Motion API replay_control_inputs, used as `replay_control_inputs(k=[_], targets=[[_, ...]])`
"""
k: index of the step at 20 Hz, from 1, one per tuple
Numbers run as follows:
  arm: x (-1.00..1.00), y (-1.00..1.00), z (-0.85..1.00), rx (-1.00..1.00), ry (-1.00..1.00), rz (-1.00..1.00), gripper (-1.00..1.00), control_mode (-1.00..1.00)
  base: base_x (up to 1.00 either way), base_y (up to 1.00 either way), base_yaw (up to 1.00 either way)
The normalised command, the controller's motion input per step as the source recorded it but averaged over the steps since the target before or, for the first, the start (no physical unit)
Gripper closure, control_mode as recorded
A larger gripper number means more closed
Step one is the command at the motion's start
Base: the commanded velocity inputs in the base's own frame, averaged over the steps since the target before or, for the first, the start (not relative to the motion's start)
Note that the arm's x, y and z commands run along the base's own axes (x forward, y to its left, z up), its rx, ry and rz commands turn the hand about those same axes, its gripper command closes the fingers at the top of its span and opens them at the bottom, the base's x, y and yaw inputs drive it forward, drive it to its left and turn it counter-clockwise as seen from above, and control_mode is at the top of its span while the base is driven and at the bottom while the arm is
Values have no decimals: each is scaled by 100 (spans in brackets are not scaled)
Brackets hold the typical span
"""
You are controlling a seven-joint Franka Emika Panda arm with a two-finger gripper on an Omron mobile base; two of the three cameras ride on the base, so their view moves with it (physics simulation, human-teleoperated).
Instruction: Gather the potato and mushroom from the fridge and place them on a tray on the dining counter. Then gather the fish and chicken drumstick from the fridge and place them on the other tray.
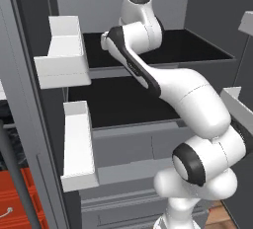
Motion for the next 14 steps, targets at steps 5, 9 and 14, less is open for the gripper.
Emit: replay_control_inputs(k=[5,9,14], targets=[[38,13,-11,0,0,0,-100,-100,0,0,0],[34,18,-10,0,0,0,-100,-100,0,0,0],[28,10,-15,0,0,0,-100,-100,0,0,0]])
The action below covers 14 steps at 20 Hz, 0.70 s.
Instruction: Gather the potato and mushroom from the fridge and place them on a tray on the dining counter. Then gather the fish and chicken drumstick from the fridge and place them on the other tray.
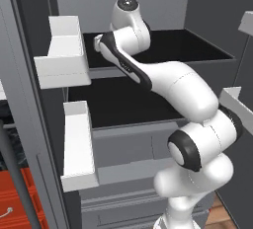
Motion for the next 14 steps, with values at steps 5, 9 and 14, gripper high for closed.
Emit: replay_control_inputs(k=[5,9,14], targets=[[14,10,-17,0,0,0,-100,-100,0,0,0],[0,7,-29,0,0,0,100,-100,0,0,0],[0,2,-18,0,3,0,100,-100,0,0,0]])
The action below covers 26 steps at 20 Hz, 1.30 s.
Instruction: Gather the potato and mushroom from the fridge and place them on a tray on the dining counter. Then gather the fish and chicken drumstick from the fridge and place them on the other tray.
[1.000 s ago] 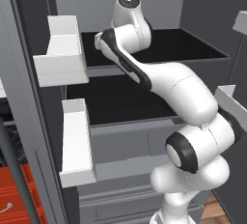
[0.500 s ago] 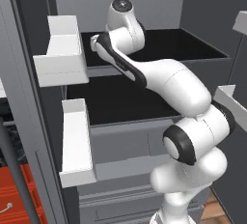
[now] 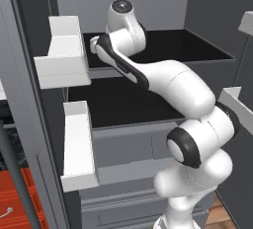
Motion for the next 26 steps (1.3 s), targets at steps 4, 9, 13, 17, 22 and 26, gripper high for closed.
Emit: replay_control_inputs(k=[4,9,13,17,22,26], targets=[[-16,0,-10,0,-4,0,100,-100,0,0,0],[-65,-7,0,0,-21,0,100,-100,0,0,0],[-87,-19,0,0,-23,0,100,-100,0,0,0],[-86,-31,4,0,-17,0,100,-100,0,0,0],[-86,-29,21,2,-6,0,100,-100,0,0,0],[-82,-28,12,4,1,0,100,-100,0,0,0]])
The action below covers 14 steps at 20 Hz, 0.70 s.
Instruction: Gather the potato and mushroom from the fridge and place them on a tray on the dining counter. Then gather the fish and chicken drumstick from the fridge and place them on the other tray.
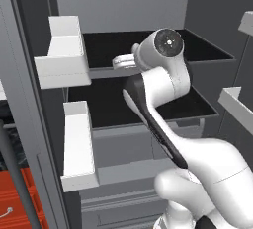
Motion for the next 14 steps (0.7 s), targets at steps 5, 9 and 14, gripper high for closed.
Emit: replay_control_inputs(k=[5,9,14], targets=[[-82,-27,0,4,3,0,100,-100,0,0,0],[-83,-27,0,3,4,0,100,-100,0,0,0],[-80,-24,0,1,7,0,100,-100,0,0,0]])
